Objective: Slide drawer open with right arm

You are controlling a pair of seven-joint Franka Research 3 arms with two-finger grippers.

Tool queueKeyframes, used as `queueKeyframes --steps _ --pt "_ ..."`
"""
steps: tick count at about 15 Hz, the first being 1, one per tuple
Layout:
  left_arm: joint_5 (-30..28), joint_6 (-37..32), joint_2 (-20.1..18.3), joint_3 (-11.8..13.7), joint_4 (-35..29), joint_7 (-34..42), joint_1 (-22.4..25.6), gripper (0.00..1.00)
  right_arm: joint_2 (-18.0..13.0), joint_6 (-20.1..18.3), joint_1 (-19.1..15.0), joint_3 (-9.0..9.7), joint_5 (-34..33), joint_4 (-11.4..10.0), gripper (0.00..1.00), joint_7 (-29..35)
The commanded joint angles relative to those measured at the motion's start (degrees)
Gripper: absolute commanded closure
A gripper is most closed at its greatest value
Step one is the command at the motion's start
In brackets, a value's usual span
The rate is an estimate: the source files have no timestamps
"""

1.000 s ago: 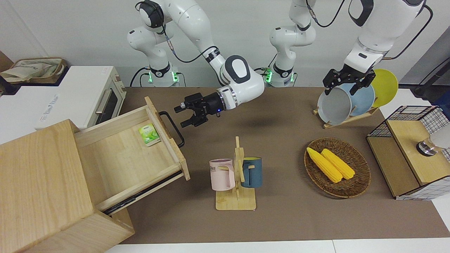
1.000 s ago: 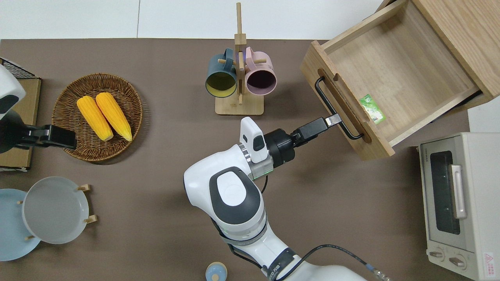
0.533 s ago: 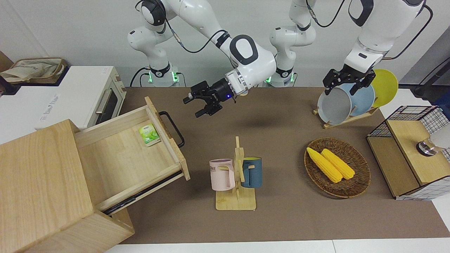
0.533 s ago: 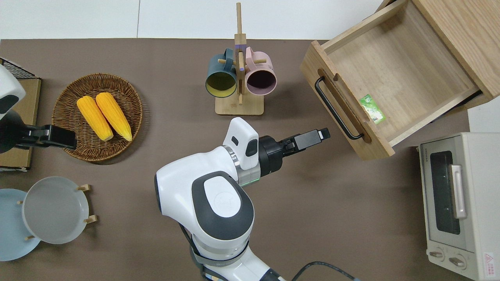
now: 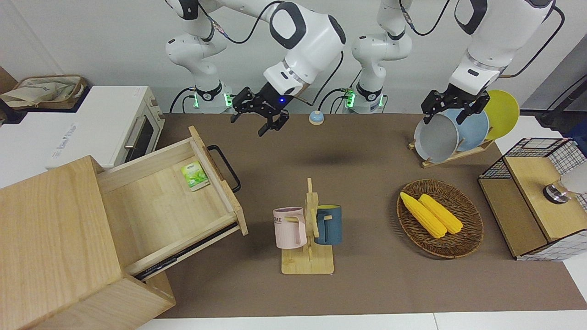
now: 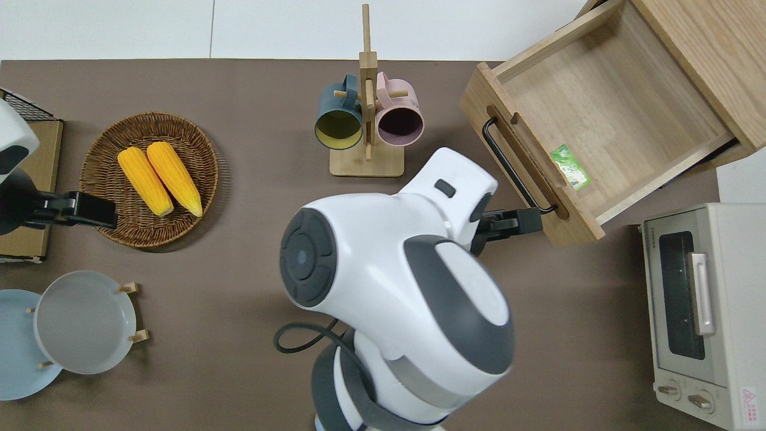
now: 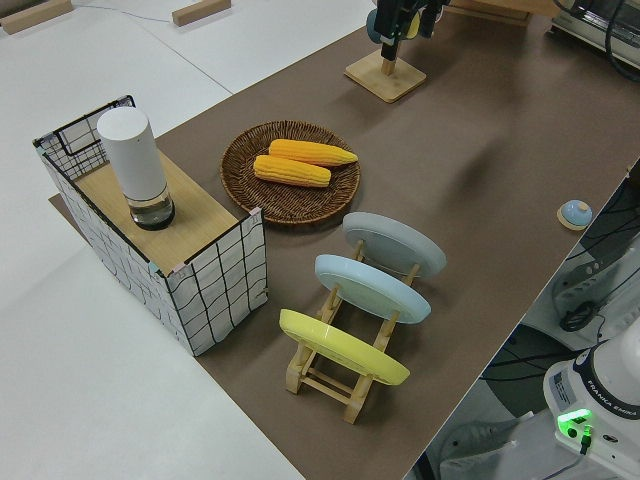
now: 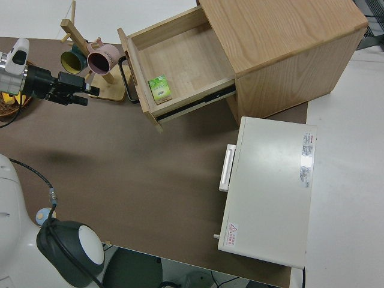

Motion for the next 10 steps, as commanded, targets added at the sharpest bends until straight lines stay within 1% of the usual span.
queueKeyframes --steps 1,3,5,7,8,9,10 --pt "1.0 -1.1 0.7 -0.4 1.5 0.6 0.2 0.01 -5.3 4.0 -7.7 0.67 11.1 -1.0 0.013 -4.3" --pt "1.0 -1.1 0.7 -0.4 1.4 0.6 0.2 0.01 -7.2 4.8 -11.7 0.67 16.5 -1.0 0.013 -6.4" --pt "1.0 -1.1 0.7 -0.4 1.5 0.6 0.2 0.01 -9.2 6.5 -15.4 0.67 21.8 -1.5 0.015 -7.0" --pt "1.0 -1.1 0.7 -0.4 1.4 0.6 0.2 0.01 -10.5 7.2 -18.6 0.67 26.1 -1.8 0.013 -8.1" --pt "1.0 -1.1 0.7 -0.4 1.5 0.6 0.2 0.01 -10.8 7.3 -20.4 0.67 27.9 -2.1 0.013 -10.0" --pt "1.0 -1.1 0.7 -0.4 1.4 0.6 0.2 0.01 -11.2 8.2 -22.6 0.67 30.0 -2.2 0.013 -12.6" --pt "1.0 -1.1 0.7 -0.4 1.4 0.6 0.2 0.01 -11.7 9.1 -24.4 0.67 31.9 -3.0 0.013 -14.8"
